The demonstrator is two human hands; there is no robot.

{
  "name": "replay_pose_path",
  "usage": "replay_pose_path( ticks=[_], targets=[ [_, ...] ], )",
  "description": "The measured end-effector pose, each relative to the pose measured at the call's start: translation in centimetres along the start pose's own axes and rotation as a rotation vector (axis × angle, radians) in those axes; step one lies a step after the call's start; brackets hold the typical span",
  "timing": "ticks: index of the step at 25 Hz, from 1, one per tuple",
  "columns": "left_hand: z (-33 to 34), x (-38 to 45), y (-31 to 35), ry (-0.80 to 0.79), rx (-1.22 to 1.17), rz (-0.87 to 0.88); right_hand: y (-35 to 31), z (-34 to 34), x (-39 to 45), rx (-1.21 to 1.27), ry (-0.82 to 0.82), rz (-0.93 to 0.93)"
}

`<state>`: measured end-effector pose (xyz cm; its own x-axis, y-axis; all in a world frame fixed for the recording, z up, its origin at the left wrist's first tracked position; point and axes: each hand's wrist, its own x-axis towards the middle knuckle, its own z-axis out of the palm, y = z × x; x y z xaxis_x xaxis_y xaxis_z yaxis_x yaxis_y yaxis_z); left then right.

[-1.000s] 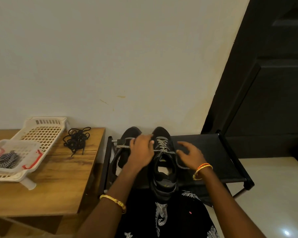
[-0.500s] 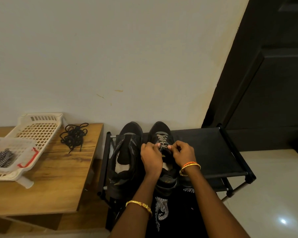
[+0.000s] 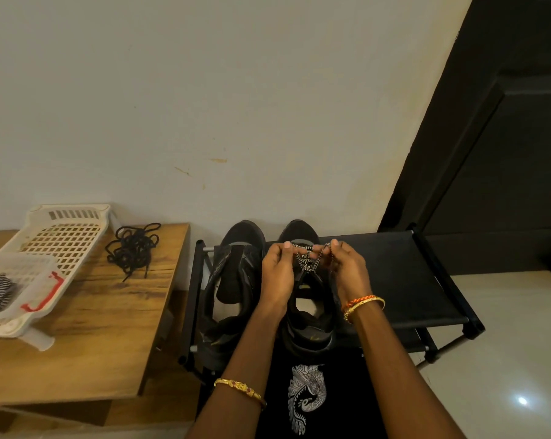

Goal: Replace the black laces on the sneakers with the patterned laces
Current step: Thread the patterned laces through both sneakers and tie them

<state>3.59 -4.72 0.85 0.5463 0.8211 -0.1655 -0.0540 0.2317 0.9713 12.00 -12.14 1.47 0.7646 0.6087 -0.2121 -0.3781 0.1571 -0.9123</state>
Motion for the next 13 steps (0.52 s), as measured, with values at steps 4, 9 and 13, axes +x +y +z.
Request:
replay_pose_path(
  ticks=[4, 9, 13],
  targets=[
    [-0.3, 0.7, -0.9, -0.138, 0.103, 0.064, 1.3, 0.2, 1.4, -0.227, -0.034, -0.078],
    [-2.1, 2.3, -0.9, -0.347, 0.151, 0.122, 1.5, -0.4, 2.6, -0.378, -0.168, -0.147],
    [-2.6, 2.7, 0.0, -0.396, 0.114, 0.053, 1.1, -0.7, 3.2, -0.374, -0.172, -0.128]
  ],
)
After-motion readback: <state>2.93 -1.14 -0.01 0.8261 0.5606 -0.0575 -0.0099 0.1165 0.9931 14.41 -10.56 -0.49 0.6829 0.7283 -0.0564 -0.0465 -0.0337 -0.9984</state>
